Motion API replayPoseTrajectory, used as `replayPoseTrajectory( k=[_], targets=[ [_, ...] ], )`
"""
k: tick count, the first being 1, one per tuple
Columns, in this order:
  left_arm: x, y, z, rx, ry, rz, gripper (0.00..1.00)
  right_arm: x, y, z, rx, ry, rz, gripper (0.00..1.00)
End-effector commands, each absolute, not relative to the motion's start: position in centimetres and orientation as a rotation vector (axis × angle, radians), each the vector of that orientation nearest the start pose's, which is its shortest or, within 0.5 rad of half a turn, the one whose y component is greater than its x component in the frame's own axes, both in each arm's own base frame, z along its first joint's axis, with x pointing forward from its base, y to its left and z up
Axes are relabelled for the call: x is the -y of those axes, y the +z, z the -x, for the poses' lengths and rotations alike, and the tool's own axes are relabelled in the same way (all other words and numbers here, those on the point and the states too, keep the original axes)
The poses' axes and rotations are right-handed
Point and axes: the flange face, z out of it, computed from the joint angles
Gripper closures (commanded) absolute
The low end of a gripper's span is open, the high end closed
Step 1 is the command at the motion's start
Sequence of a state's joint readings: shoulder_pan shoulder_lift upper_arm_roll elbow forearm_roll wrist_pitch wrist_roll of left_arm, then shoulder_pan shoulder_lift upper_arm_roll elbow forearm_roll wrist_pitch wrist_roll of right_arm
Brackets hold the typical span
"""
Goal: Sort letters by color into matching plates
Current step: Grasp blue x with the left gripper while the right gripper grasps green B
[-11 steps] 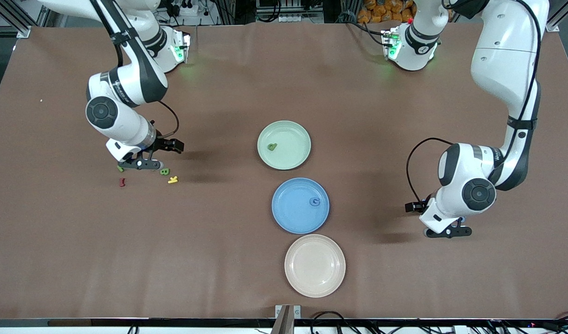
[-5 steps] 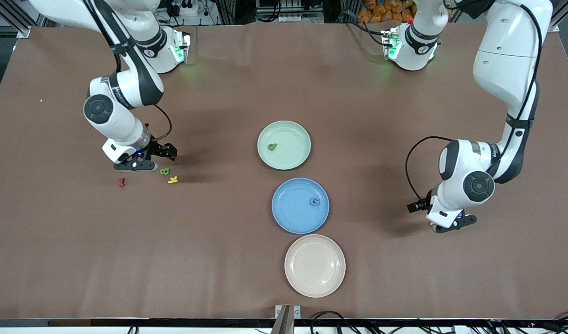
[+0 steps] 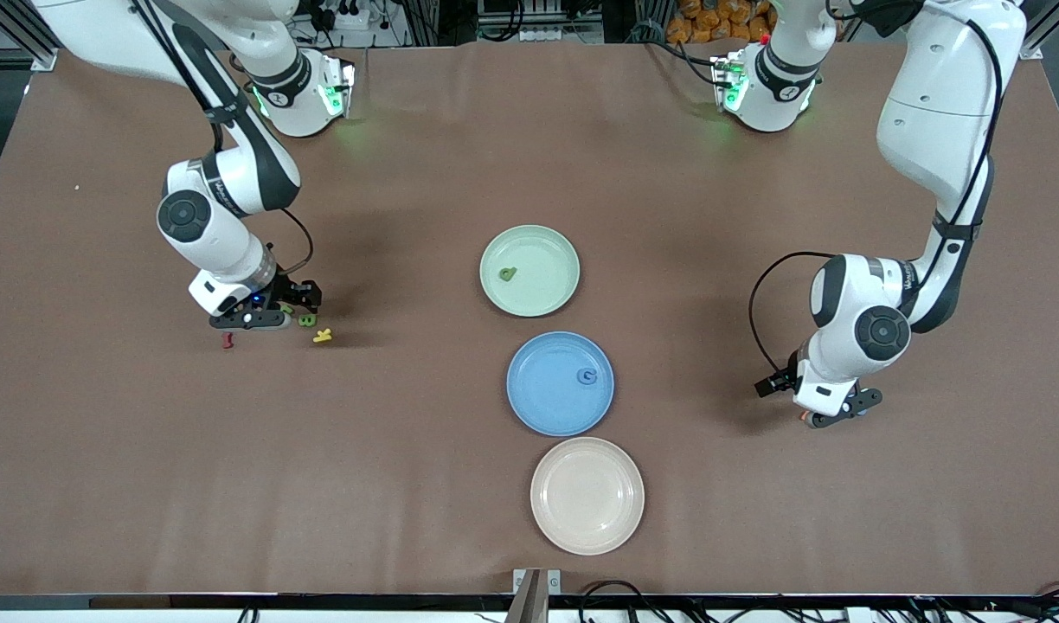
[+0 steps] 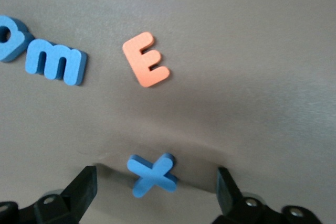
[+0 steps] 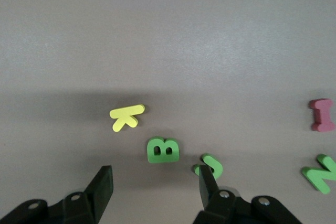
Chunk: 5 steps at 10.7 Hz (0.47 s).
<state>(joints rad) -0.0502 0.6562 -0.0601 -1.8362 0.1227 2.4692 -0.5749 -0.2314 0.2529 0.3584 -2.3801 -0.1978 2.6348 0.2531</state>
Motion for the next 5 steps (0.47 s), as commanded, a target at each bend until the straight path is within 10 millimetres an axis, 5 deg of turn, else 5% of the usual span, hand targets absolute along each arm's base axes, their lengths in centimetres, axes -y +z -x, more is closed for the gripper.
replayPoseTrajectory(
  k=[1, 5],
  targets=[
    [6.0, 17.3, -62.7, 0.641, -0.012, 3.048, 0.00, -7.5, 21.0, -50.2, 0.085, -0.060, 3.137, 0.26],
    [5.4, 17.6, -63.3, 0.695, -0.032, 3.060, 0.00, -7.1, 19.4, -50.1, 0.131, -0.062, 3.148, 0.32]
  ],
)
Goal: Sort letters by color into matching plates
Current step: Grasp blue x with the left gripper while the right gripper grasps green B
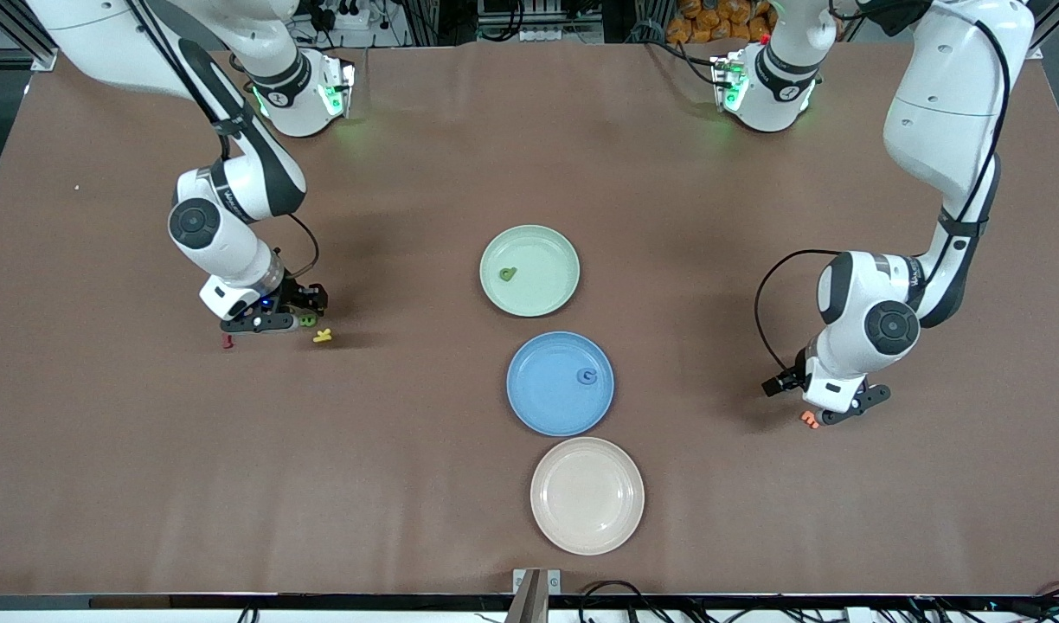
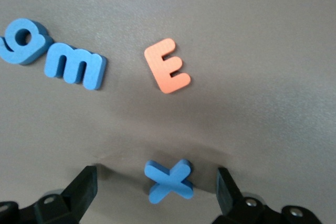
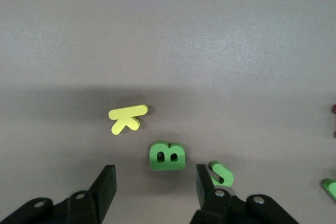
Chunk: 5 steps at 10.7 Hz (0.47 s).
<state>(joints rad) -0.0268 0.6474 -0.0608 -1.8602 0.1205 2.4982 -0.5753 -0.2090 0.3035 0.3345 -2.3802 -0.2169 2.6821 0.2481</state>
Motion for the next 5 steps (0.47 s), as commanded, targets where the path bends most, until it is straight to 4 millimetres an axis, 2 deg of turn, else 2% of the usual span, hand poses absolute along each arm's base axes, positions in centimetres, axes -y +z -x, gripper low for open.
replayPoseTrajectory(
  k=[1, 5],
  targets=[
    [5.6, 17.6, -63.4, 0.723, -0.056, 3.074, 0.00, -7.0, 19.1, -50.1, 0.129, -0.066, 3.145, 0.32],
    [5.6, 17.4, -63.2, 0.779, -0.046, 3.072, 0.00, -6.7, 18.0, -50.0, 0.119, -0.058, 3.142, 0.32]
  ],
)
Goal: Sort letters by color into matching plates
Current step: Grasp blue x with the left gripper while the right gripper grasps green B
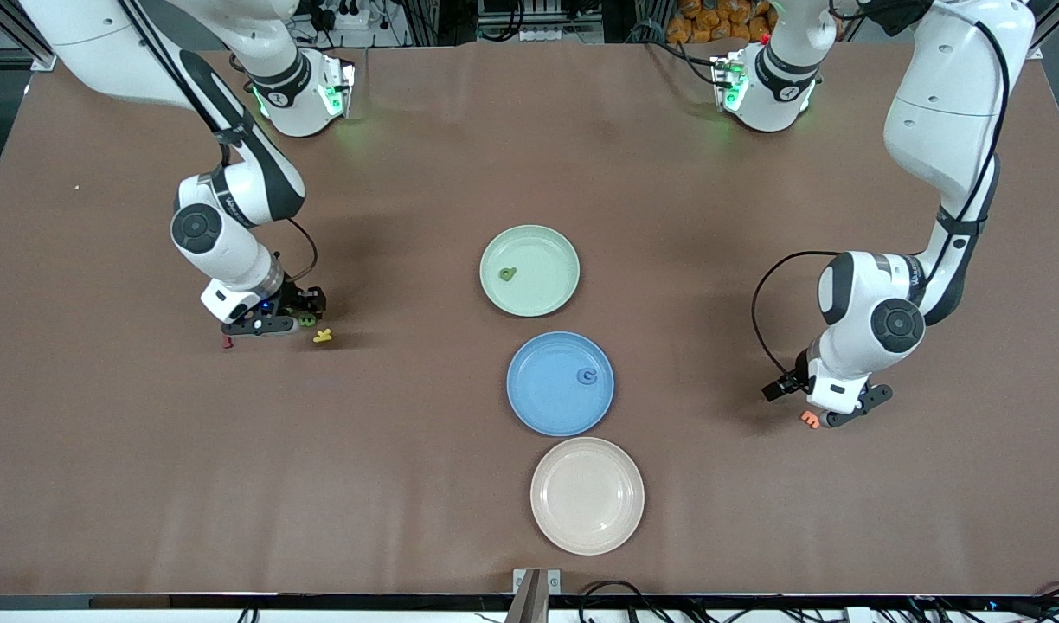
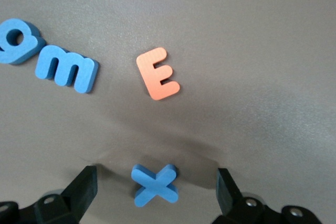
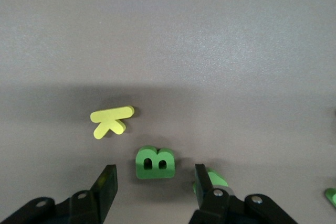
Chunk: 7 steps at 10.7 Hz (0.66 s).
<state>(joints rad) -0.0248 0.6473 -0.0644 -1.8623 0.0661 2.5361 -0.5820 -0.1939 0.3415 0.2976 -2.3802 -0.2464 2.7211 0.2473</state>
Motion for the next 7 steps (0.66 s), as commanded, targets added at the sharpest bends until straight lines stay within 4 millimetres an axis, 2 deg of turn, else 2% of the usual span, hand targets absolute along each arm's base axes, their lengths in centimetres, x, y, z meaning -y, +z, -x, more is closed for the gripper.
replayPoseTrajectory(
  k=[1, 4, 6, 7],
  targets=[
    [5.60, 17.41, -63.11, 0.797, -0.041, 3.068, 0.00, -7.11, 17.89, -49.96, 0.130, -0.056, 3.141, 0.35],
    [5.90, 17.21, -63.03, 0.890, -0.036, 3.040, 0.00, -7.59, 17.48, -49.87, 0.150, -0.049, 3.142, 0.42],
    [6.10, 17.19, -62.99, 0.902, -0.035, 3.034, 0.00, -7.36, 16.98, -49.84, 0.143, -0.051, 3.140, 0.42],
    [6.00, 17.29, -63.03, 0.904, -0.037, 3.034, 0.00, -7.02, 16.89, -49.96, 0.141, -0.060, 3.143, 0.47]
  ],
)
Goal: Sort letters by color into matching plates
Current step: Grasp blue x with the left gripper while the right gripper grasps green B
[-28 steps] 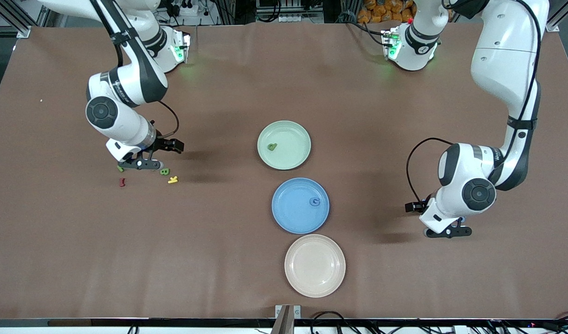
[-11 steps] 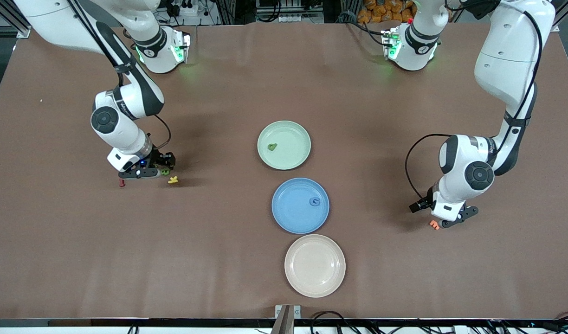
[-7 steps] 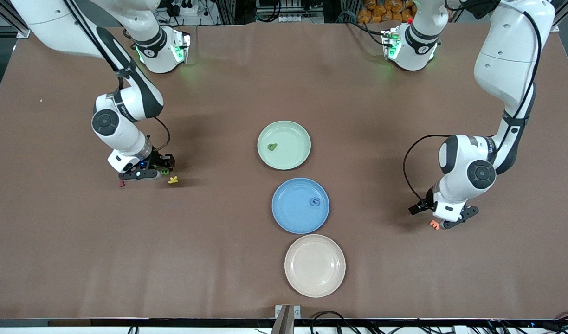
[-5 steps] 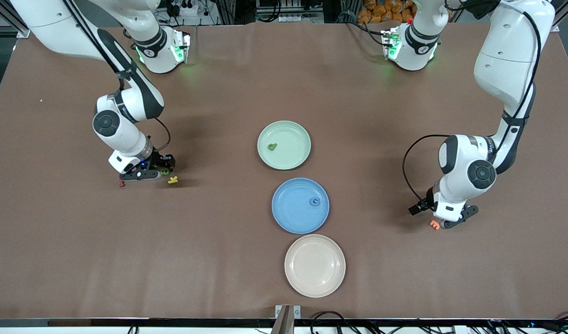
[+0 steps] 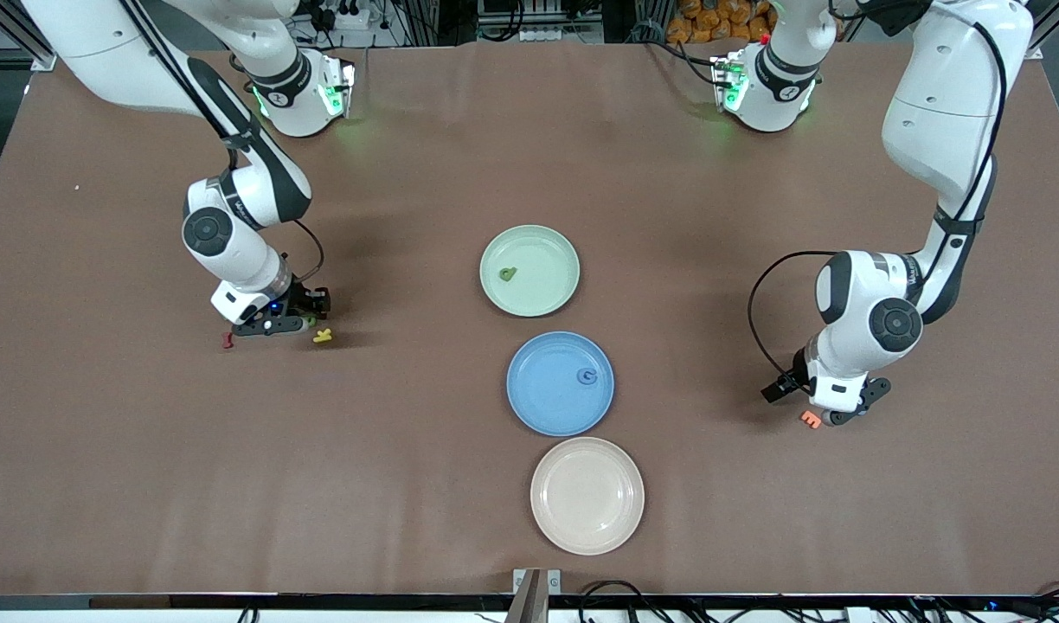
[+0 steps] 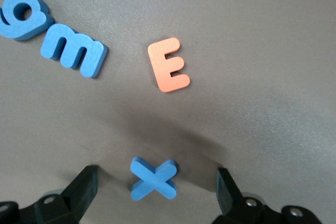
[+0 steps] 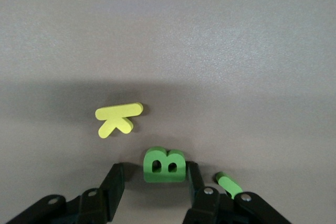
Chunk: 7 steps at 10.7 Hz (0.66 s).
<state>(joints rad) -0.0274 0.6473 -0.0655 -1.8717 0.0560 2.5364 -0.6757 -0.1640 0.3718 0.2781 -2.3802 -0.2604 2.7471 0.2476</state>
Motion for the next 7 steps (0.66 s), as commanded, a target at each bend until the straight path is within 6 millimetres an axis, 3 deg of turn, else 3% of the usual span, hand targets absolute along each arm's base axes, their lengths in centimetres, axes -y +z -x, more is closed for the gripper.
replayPoseTrajectory(
  k=[1, 2, 3, 4, 7],
  targets=[
    [6.0, 17.2, -63.0, 0.900, -0.035, 3.034, 0.00, -6.9, 16.8, -49.9, 0.165, -0.062, 3.152, 0.52],
    [6.0, 17.2, -63.0, 0.893, -0.037, 3.034, 0.00, -6.7, 16.5, -49.9, 0.170, -0.058, 3.155, 0.62],
    [6.0, 17.2, -63.0, 0.884, -0.036, 3.034, 0.45, -6.6, 16.5, -49.9, 0.170, -0.056, 3.156, 0.80],
    [6.0, 17.2, -63.0, 0.868, -0.037, 3.036, 0.99, -6.6, 16.6, -50.0, 0.170, -0.060, 3.157, 1.00],
    [5.9, 17.1, -62.9, 0.840, -0.028, 3.038, 1.00, -6.4, 17.9, -50.3, 0.158, -0.080, 3.166, 1.00]
  ],
)
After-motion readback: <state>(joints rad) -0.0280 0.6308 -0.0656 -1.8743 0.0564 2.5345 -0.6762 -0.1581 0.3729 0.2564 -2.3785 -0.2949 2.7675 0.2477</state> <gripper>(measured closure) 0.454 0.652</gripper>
